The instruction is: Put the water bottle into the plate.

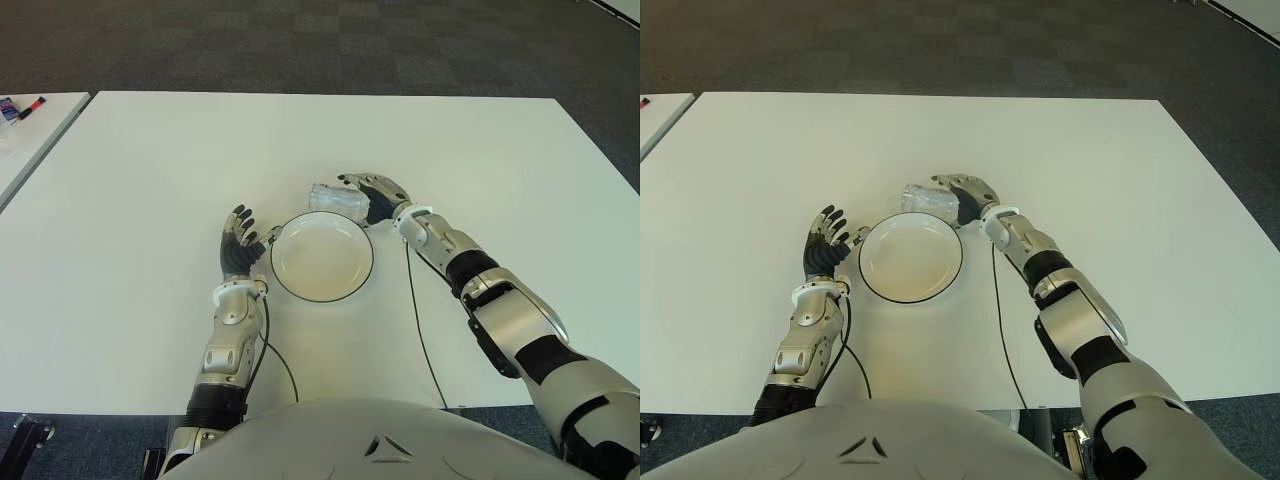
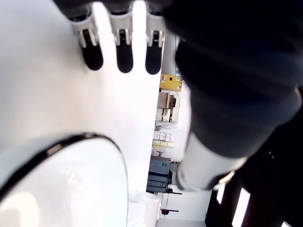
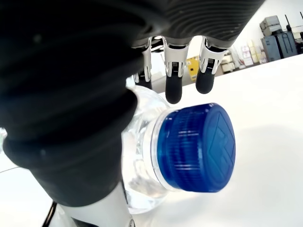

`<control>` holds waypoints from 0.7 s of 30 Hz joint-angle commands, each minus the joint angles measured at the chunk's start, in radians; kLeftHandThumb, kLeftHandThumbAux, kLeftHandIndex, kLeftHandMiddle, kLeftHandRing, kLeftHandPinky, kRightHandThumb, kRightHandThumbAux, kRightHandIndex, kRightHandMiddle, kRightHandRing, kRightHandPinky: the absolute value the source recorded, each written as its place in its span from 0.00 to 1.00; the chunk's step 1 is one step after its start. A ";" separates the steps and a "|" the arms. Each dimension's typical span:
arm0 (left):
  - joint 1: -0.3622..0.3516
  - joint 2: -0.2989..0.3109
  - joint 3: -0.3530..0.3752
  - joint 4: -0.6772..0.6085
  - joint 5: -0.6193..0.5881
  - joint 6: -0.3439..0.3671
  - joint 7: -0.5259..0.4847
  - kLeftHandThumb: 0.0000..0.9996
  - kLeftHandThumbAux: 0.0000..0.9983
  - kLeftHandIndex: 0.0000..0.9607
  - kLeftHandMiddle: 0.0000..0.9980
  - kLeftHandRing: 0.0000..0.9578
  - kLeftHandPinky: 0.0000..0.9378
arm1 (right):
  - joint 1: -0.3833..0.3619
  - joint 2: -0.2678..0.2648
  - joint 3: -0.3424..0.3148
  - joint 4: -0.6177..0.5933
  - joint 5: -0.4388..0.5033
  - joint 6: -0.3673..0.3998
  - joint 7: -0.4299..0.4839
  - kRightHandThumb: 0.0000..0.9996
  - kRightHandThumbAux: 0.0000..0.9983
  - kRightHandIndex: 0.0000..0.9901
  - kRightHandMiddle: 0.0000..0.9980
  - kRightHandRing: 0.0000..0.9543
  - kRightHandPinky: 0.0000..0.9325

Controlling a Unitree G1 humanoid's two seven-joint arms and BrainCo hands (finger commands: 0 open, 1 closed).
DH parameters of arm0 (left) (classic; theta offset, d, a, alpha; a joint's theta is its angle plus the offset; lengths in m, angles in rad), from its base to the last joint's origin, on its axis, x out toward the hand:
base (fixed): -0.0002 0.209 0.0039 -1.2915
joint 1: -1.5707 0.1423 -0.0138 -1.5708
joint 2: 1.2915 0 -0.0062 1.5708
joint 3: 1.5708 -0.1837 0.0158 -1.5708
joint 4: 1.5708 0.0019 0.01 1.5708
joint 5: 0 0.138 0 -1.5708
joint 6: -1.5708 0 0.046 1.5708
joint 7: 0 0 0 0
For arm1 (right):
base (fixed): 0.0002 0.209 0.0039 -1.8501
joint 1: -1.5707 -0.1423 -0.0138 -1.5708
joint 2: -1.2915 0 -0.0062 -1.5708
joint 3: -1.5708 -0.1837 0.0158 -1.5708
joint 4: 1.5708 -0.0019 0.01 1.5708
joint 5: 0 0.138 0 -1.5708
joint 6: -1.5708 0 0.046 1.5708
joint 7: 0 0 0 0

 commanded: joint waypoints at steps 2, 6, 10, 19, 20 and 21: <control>0.005 -0.082 -0.014 0.007 0.007 0.000 0.007 0.06 0.91 0.14 0.15 0.14 0.17 | -0.007 0.003 0.005 0.012 -0.003 -0.016 -0.010 0.27 1.00 0.08 0.23 0.15 0.02; 0.005 -0.082 -0.014 0.007 0.009 0.002 0.009 0.06 0.91 0.14 0.16 0.14 0.17 | -0.007 0.001 0.004 0.017 0.000 -0.024 -0.007 0.30 1.00 0.08 0.23 0.16 0.02; 0.005 -0.083 -0.015 0.008 0.010 0.000 0.010 0.06 0.91 0.14 0.16 0.14 0.17 | -0.006 0.000 0.001 0.022 0.004 -0.031 -0.005 0.31 1.00 0.08 0.22 0.16 0.03; 0.004 -0.085 -0.016 0.010 0.013 -0.003 0.013 0.06 0.90 0.14 0.15 0.14 0.17 | -0.005 -0.001 -0.009 0.029 0.015 -0.037 0.005 0.27 1.00 0.08 0.22 0.15 0.00; 0.004 -0.085 -0.017 0.010 0.013 -0.003 0.013 0.06 0.90 0.14 0.15 0.14 0.17 | -0.005 -0.001 -0.010 0.030 0.017 -0.036 0.008 0.27 1.00 0.08 0.22 0.15 0.00; 0.003 -0.086 -0.017 0.011 0.014 -0.003 0.014 0.06 0.90 0.14 0.15 0.14 0.17 | -0.005 -0.001 -0.012 0.030 0.018 -0.036 0.010 0.27 1.00 0.08 0.22 0.14 0.00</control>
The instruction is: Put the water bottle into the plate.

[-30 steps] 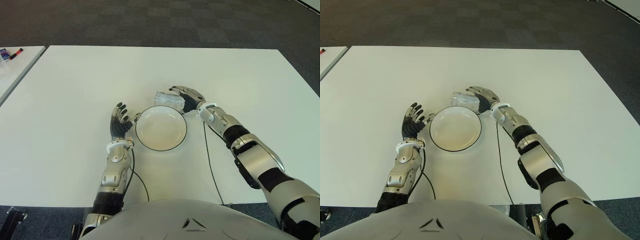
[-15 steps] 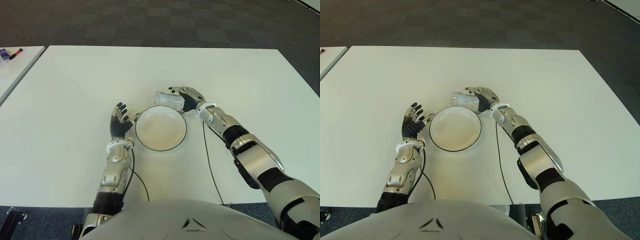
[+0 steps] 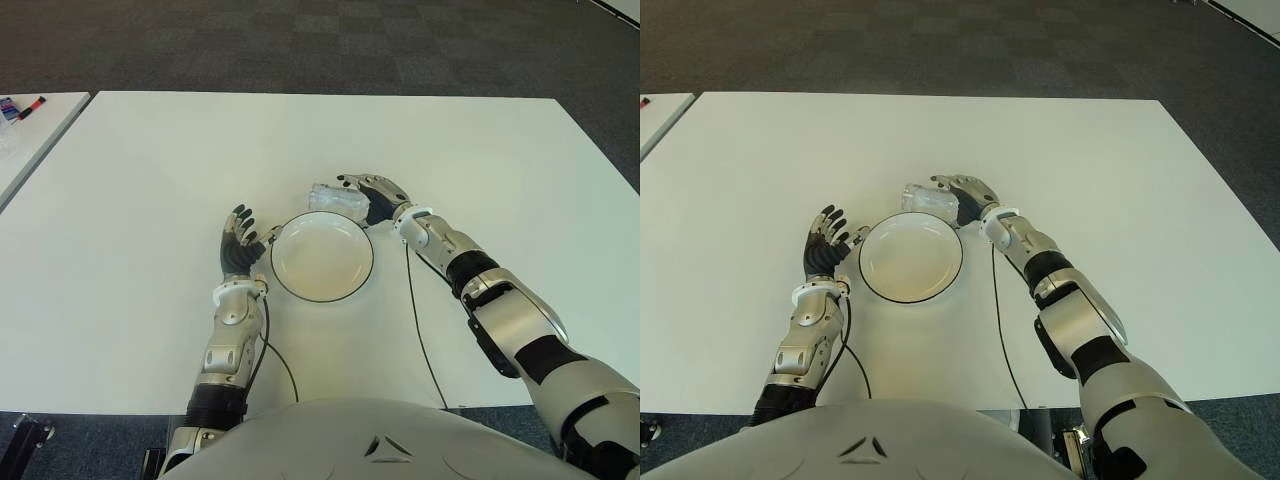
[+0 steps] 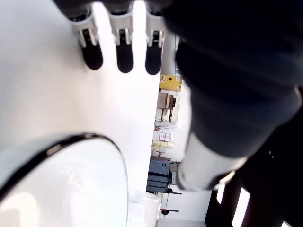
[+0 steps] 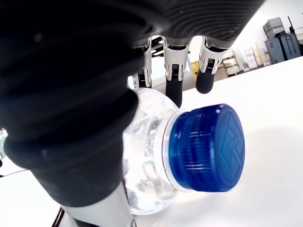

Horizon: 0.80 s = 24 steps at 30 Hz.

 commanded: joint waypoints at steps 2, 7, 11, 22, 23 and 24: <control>0.003 -0.086 -0.016 0.011 0.011 -0.002 0.013 0.06 0.90 0.14 0.15 0.14 0.17 | -0.004 -0.002 -0.009 0.012 0.016 -0.007 0.019 0.27 1.00 0.07 0.22 0.14 0.00; 0.000 -0.087 -0.016 0.013 0.009 0.001 0.014 0.06 0.90 0.14 0.15 0.14 0.17 | -0.005 -0.003 -0.016 0.013 0.022 -0.006 0.032 0.27 1.00 0.07 0.22 0.14 0.00; -0.006 -0.086 -0.015 0.021 0.008 0.003 0.014 0.06 0.89 0.14 0.15 0.14 0.17 | -0.007 -0.001 -0.014 0.015 0.026 -0.005 0.040 0.25 1.00 0.07 0.20 0.13 0.00; -0.011 -0.084 -0.018 0.037 0.008 -0.009 0.012 0.04 0.89 0.13 0.14 0.13 0.17 | -0.019 0.018 0.009 0.027 0.000 0.001 0.006 0.05 1.00 0.08 0.16 0.13 0.08; -0.010 -0.084 -0.018 0.038 0.009 -0.012 0.012 0.04 0.89 0.13 0.14 0.13 0.17 | -0.021 0.020 0.014 0.028 -0.005 0.003 -0.002 0.03 1.00 0.08 0.15 0.13 0.09; -0.010 -0.084 -0.019 0.039 0.009 -0.014 0.012 0.04 0.89 0.13 0.14 0.13 0.17 | -0.023 0.022 0.017 0.029 -0.010 0.004 -0.008 0.02 1.00 0.08 0.15 0.13 0.10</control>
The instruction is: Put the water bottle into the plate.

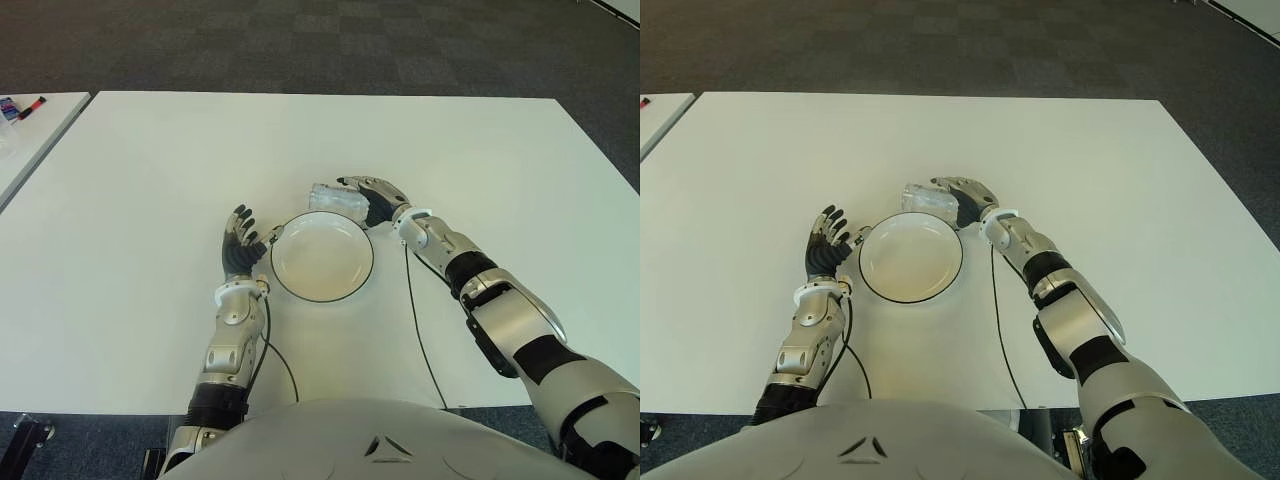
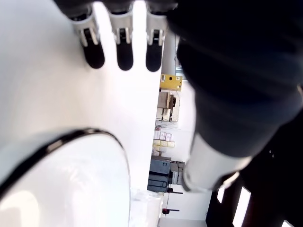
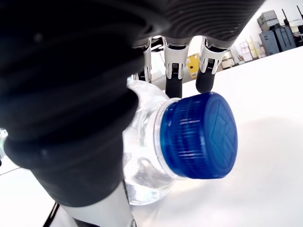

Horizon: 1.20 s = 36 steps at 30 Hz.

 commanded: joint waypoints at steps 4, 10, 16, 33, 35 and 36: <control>-0.007 -0.084 -0.011 0.029 0.009 -0.013 0.009 0.04 0.90 0.13 0.14 0.14 0.17 | -0.028 0.017 0.025 0.018 -0.036 0.005 -0.043 0.01 1.00 0.08 0.14 0.13 0.13; -0.008 -0.087 -0.012 0.034 0.008 -0.022 0.012 0.03 0.90 0.14 0.15 0.14 0.17 | -0.040 0.027 0.047 0.038 -0.062 0.003 -0.089 0.00 0.98 0.08 0.13 0.13 0.16; -0.008 -0.092 -0.014 0.033 0.005 -0.016 0.018 0.03 0.90 0.14 0.15 0.14 0.17 | -0.039 0.048 0.046 0.038 -0.046 -0.026 -0.076 0.00 0.96 0.07 0.11 0.13 0.16; -0.002 -0.089 -0.015 0.028 -0.004 -0.017 0.018 0.03 0.90 0.13 0.15 0.14 0.17 | -0.023 0.076 0.033 -0.022 -0.017 -0.050 -0.066 0.04 1.00 0.12 0.13 0.23 0.35; -0.001 -0.090 -0.015 0.028 -0.003 -0.018 0.020 0.03 0.91 0.14 0.15 0.14 0.17 | -0.025 0.079 0.037 -0.023 -0.023 -0.049 -0.077 0.08 1.00 0.12 0.14 0.34 0.48; -0.001 -0.091 -0.015 0.027 -0.003 -0.017 0.022 0.03 0.91 0.14 0.15 0.14 0.17 | -0.026 0.081 0.040 -0.023 -0.026 -0.047 -0.081 0.11 1.00 0.12 0.14 0.40 0.55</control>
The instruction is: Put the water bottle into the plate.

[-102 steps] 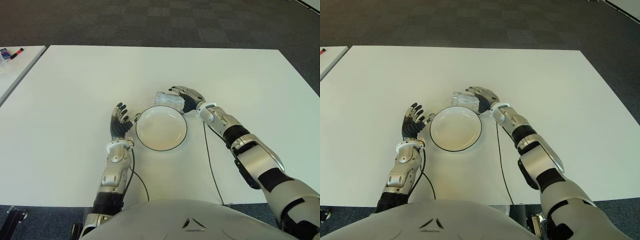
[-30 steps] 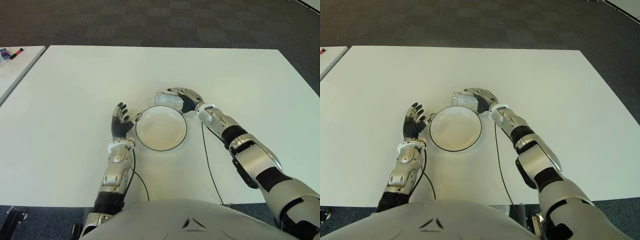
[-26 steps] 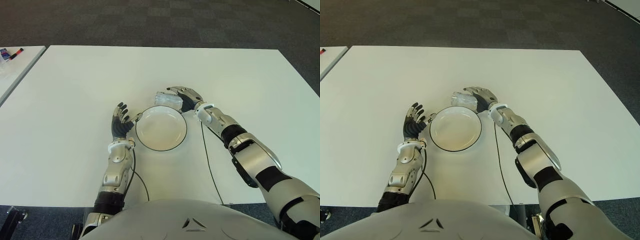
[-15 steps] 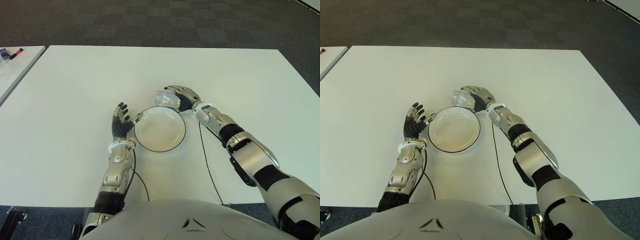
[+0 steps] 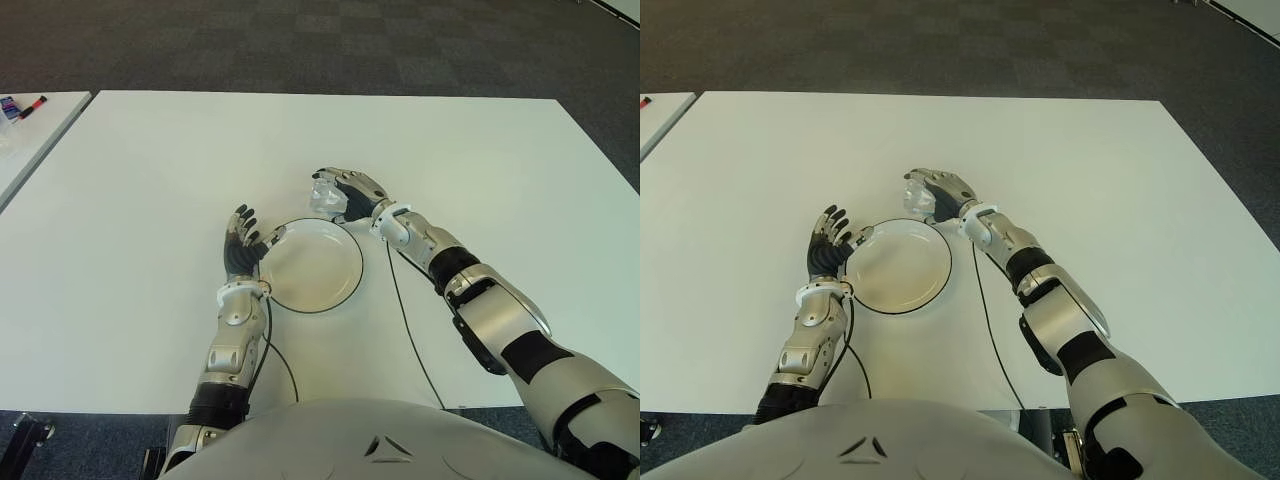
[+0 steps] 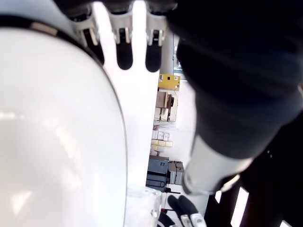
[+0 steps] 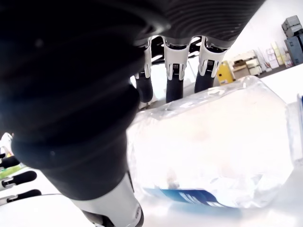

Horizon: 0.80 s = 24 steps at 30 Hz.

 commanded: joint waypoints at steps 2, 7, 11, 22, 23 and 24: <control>0.001 -0.092 -0.004 0.012 0.002 0.006 0.016 0.03 0.90 0.14 0.16 0.15 0.18 | 0.001 0.015 0.016 -0.001 -0.017 0.002 -0.016 0.16 1.00 0.12 0.15 0.51 0.66; 0.002 -0.095 -0.004 0.012 0.004 0.005 0.023 0.04 0.90 0.14 0.16 0.15 0.18 | -0.006 0.024 0.024 -0.005 -0.022 0.019 -0.003 0.34 1.00 0.12 0.17 0.75 0.88; 0.004 -0.096 -0.006 0.008 0.002 0.005 0.026 0.04 0.91 0.15 0.17 0.16 0.19 | -0.008 0.027 0.026 -0.014 -0.022 0.028 0.008 0.40 1.00 0.12 0.19 0.81 0.92; 0.005 -0.099 -0.004 0.000 -0.008 0.012 0.031 0.05 0.90 0.15 0.17 0.16 0.19 | -0.001 0.022 0.023 -0.045 -0.018 0.040 0.037 0.52 1.00 0.12 0.48 0.89 0.95; 0.005 -0.098 -0.005 0.001 -0.008 0.012 0.030 0.05 0.90 0.15 0.17 0.16 0.19 | 0.000 0.021 0.022 -0.045 -0.016 0.036 0.038 0.52 1.00 0.12 0.50 0.89 0.95; 0.005 -0.097 -0.005 0.001 -0.008 0.011 0.029 0.05 0.90 0.15 0.17 0.16 0.19 | 0.001 0.021 0.020 -0.045 -0.015 0.034 0.039 0.52 1.00 0.12 0.59 0.89 0.95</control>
